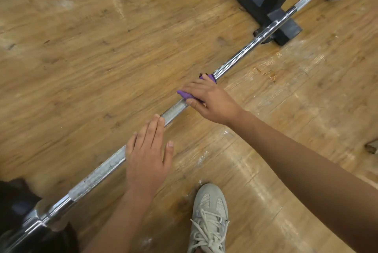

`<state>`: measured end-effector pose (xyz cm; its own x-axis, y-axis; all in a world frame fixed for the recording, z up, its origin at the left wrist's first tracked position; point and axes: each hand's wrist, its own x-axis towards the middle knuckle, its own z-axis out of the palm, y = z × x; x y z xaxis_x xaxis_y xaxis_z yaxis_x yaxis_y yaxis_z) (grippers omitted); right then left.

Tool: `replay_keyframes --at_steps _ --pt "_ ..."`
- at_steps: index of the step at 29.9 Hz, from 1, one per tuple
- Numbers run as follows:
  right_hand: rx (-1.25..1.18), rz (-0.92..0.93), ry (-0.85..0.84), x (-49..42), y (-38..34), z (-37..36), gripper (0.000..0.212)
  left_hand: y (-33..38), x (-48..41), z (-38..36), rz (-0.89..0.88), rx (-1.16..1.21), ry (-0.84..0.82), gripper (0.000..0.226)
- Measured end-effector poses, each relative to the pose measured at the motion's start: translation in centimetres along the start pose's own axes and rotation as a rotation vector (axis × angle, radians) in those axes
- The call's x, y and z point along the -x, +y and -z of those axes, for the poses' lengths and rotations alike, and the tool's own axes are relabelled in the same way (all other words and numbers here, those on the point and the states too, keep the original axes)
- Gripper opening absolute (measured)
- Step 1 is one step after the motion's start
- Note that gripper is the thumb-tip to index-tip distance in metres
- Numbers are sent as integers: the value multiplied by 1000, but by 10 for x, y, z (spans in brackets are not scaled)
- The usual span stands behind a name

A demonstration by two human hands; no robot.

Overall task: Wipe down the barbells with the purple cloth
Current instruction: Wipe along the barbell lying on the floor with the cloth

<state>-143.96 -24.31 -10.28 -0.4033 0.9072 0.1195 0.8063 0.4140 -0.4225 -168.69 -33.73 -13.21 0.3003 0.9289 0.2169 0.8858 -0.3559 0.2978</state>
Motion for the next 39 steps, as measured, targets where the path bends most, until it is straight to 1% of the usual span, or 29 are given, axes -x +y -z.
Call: replay_keyframes --at_steps 3,6,9,12,14,16,21,26,30,34,39 --pt "0 46 17 12 -3 1 38 7 7 1 3 -20 -16 57" --pt "-11 81 -32 14 9 15 35 13 15 0 -10 -34 -22 58" --pt "-18 -10 -45 15 21 23 28 19 23 -1 -16 -24 -30 61" --pt "-24 -129 -69 17 23 22 34 21 25 -2 -14 -20 -27 63" --pt "-23 -166 -72 17 19 18 39 19 25 -1 -22 -20 -43 64" --pt "-13 -211 -31 19 13 14 42 16 27 0 -49 -28 -64 65" --pt "-2 -280 -18 20 9 12 42 5 30 2 -127 -53 -82 65" --pt "2 -299 -33 18 7 13 38 -2 31 5 -198 -50 -97 64" --pt "-3 -331 -35 18 3 13 34 -9 29 10 -218 -52 -128 60" --pt "17 -316 -10 24 -6 12 30 -17 35 17 -240 -54 -164 59" --pt "43 -260 63 45 -8 11 25 -17 39 18 -235 -39 -144 56"
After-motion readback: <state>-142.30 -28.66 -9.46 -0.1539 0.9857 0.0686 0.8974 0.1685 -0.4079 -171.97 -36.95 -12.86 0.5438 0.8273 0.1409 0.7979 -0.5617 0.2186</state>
